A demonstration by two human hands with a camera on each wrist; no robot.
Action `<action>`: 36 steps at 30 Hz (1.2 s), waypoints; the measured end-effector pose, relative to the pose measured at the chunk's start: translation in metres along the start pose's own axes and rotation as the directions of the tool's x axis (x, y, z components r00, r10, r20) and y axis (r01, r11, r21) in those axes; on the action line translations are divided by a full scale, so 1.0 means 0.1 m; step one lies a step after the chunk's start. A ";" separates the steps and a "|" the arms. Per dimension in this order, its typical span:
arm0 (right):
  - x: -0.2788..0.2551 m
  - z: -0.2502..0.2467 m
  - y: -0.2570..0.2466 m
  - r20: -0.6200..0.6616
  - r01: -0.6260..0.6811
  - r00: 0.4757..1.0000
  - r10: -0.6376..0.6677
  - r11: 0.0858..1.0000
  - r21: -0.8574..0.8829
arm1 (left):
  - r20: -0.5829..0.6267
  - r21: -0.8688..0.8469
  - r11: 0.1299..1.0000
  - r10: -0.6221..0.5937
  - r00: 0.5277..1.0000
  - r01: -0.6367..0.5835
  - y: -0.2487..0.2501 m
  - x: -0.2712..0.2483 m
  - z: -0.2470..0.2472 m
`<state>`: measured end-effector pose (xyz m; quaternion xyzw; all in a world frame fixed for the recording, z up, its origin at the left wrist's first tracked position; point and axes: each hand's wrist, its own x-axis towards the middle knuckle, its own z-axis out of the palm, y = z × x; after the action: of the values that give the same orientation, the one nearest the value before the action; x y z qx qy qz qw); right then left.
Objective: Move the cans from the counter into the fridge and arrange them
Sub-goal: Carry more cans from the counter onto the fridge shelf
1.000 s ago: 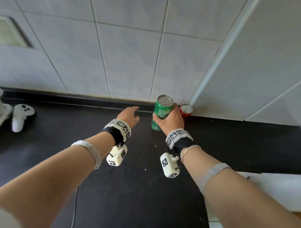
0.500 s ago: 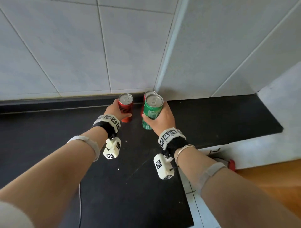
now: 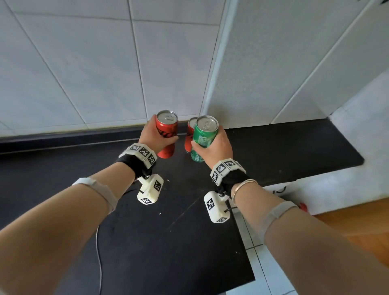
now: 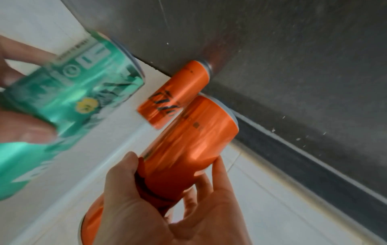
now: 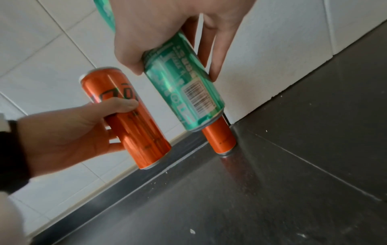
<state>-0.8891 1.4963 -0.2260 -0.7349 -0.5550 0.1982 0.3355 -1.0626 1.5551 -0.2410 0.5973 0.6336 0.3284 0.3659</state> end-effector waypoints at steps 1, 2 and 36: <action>-0.03 -0.04 -0.03 -0.013 0.005 1.000 -0.005 1.000 -0.001 | 0.017 -0.006 1.000 0.027 0.999 -0.027 0.07 -0.04 -0.04; -0.07 -0.10 -0.07 -0.028 0.010 1.000 -0.010 1.000 0.001 | 0.037 -0.010 0.998 0.055 0.998 -0.055 0.14 -0.09 -0.07; -3.60 -4.23 3.21 -0.696 -0.590 0.489 0.526 0.787 0.180 | 0.818 -0.263 0.826 0.464 0.338 -0.498 2.74 -4.15 4.18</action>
<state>-0.4986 0.9882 -0.1897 -0.9037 -0.1185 -0.0287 0.4103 -0.5559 1.1516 -0.1935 0.8434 0.1671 0.0703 0.5058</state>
